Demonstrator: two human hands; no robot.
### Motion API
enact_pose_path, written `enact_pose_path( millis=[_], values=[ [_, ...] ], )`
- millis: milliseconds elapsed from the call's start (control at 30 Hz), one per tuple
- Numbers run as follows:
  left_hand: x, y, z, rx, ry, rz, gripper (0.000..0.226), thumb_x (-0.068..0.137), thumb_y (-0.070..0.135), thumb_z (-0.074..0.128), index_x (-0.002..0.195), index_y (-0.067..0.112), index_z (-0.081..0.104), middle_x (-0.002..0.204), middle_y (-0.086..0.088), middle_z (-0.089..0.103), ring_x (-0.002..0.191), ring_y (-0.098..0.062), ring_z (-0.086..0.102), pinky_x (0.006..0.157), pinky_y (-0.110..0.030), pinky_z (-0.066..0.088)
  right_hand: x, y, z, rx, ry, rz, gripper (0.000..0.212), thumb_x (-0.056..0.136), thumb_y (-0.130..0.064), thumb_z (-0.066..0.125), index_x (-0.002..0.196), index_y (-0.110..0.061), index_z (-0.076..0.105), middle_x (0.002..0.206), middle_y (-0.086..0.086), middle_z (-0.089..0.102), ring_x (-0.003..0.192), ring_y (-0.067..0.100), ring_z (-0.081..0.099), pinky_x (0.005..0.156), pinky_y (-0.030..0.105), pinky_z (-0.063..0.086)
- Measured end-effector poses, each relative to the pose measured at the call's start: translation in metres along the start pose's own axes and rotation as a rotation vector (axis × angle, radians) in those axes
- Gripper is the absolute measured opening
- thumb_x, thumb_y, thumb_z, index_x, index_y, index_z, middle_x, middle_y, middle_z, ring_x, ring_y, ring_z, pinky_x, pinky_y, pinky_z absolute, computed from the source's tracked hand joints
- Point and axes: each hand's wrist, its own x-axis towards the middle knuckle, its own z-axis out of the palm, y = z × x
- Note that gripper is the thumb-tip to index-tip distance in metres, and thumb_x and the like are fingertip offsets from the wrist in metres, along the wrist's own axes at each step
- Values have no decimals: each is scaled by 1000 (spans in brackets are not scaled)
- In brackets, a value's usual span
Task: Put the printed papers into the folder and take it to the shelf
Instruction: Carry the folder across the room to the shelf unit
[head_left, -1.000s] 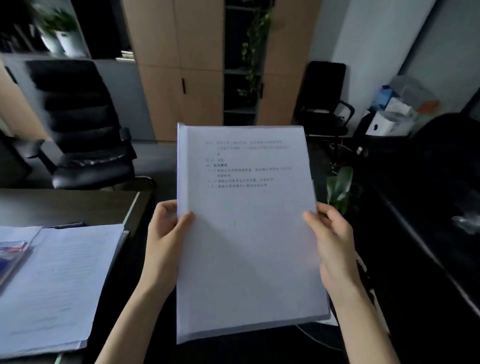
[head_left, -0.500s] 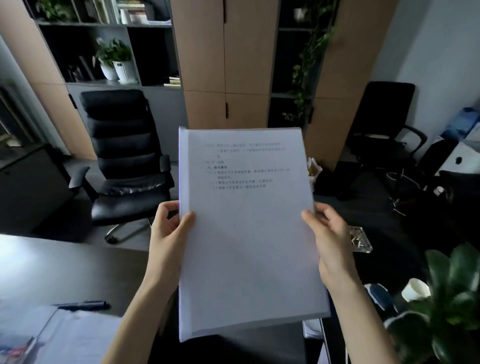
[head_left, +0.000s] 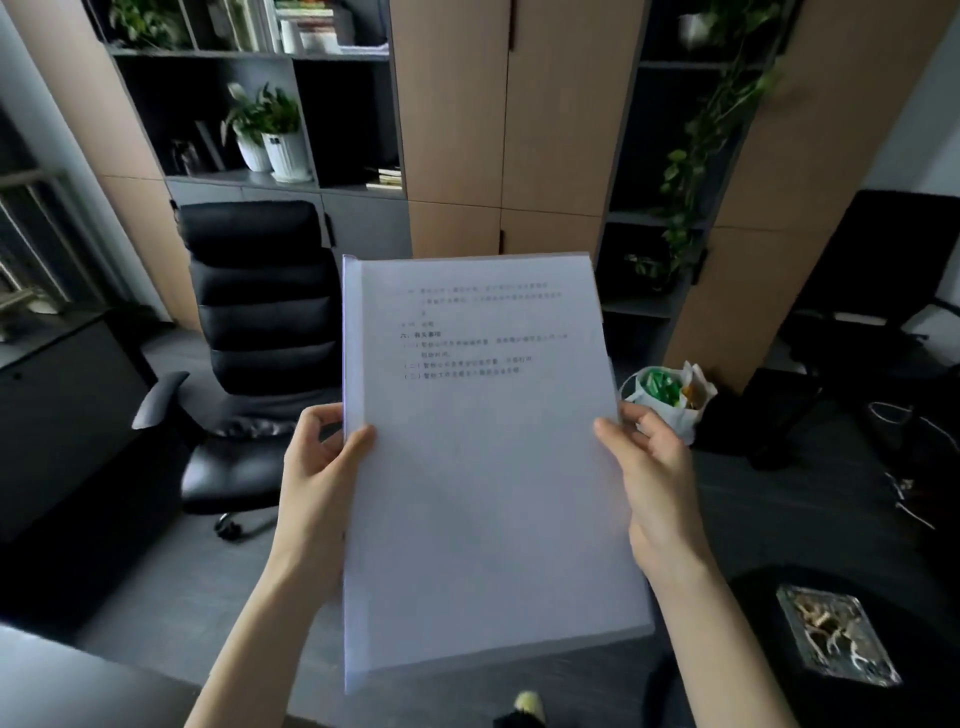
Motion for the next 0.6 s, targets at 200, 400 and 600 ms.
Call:
enact_pose_path(
  millis=[200,400,600],
  values=[
    [135,-12,42,-15,73,48,15,87,7,54,83,22,55,63,6,73,49,-7,64,44,-23,52,148,12,54,-4,-75,-11,20,83,0,57,79,-19,62,65,-11,72,65,4,63,64,17,50],
    [257,-28,72,-20,178,37,13,86,9,56,85,22,57,66,7,74,51,-8,65,45,-23,51,284,34,109,-8,-156,1,20,84,1,57,79,-18,62,64,-11,71,63,2,61,62,15,49],
    [386,-51,87,-4,236,49,14,86,7,54,82,21,55,62,7,72,49,-6,63,44,-23,51,410,77,172,16,-203,38,19,84,2,56,83,-17,62,61,-15,72,59,-4,62,57,10,49]
  ],
)
